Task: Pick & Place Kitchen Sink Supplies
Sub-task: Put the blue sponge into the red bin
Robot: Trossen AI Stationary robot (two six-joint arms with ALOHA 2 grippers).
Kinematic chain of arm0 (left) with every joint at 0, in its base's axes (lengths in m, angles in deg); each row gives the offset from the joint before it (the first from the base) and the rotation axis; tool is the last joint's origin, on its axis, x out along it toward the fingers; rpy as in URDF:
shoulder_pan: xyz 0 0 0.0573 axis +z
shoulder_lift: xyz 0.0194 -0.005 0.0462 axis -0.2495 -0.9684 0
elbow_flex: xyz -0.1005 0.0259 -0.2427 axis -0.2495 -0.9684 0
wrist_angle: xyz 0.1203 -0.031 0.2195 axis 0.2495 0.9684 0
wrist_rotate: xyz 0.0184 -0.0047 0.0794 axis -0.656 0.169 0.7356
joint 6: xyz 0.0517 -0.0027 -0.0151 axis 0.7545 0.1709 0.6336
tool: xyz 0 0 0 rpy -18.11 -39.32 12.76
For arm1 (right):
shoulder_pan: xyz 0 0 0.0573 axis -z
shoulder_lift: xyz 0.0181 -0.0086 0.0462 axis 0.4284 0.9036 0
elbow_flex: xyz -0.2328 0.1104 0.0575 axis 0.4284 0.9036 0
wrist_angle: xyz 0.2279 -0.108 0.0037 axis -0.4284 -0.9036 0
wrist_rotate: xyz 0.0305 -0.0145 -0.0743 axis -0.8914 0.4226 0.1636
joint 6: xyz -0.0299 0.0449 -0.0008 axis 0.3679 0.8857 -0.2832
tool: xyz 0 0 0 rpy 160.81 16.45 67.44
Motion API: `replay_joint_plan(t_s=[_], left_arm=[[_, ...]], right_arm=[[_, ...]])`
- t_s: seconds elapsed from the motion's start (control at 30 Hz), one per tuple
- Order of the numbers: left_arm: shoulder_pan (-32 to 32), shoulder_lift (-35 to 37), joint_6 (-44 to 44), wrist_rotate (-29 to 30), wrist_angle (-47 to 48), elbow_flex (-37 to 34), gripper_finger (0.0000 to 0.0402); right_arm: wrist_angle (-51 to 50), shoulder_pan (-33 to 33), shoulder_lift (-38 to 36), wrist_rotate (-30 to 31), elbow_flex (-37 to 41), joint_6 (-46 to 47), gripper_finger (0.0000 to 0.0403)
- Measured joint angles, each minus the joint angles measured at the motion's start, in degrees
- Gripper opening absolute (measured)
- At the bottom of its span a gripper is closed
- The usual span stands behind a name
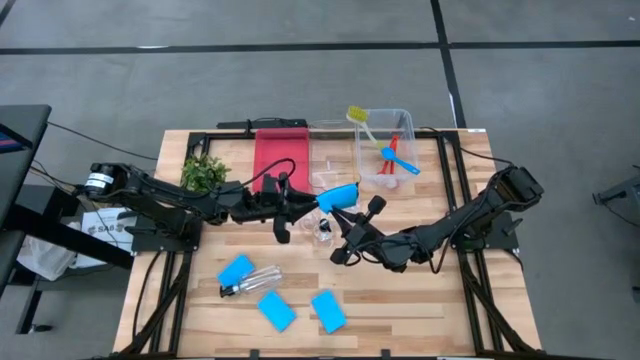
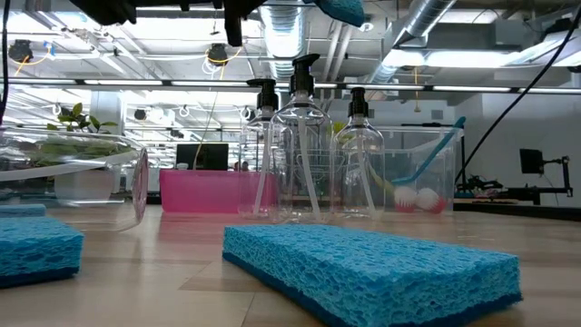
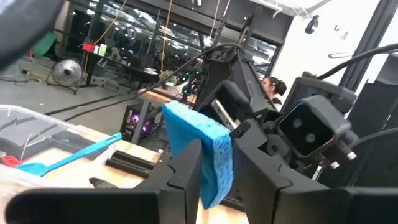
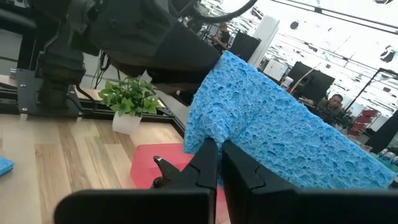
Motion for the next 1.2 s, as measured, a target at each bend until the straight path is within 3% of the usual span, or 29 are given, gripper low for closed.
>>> replay_joint_plan(t_s=[0.3, 0.6, 0.87, 1.2], left_arm=[[0.17, -7.53, 0.06, 0.00, -14.10, 0.00, 0.0093], [0.52, -8.32, 0.23, -0.06, -14.15, 0.42, 0.0086], [0.74, -8.32, 3.14, -0.12, -13.66, 0.46, 0.0011], [0.72, -8.32, 5.22, -0.15, -13.53, 0.46, 0.0012]], right_arm=[[0.01, -0.02, -0.02, 0.17, 0.00, -0.02, 0.0001], [-0.05, -0.02, -0.02, 0.20, 0.00, -0.94, 0.0001], [-0.04, -0.02, -0.02, 0.20, 0.00, -0.94, 0.0001], [-0.17, -0.11, -0.02, 0.02, 0.00, -0.48, 0.0046]])
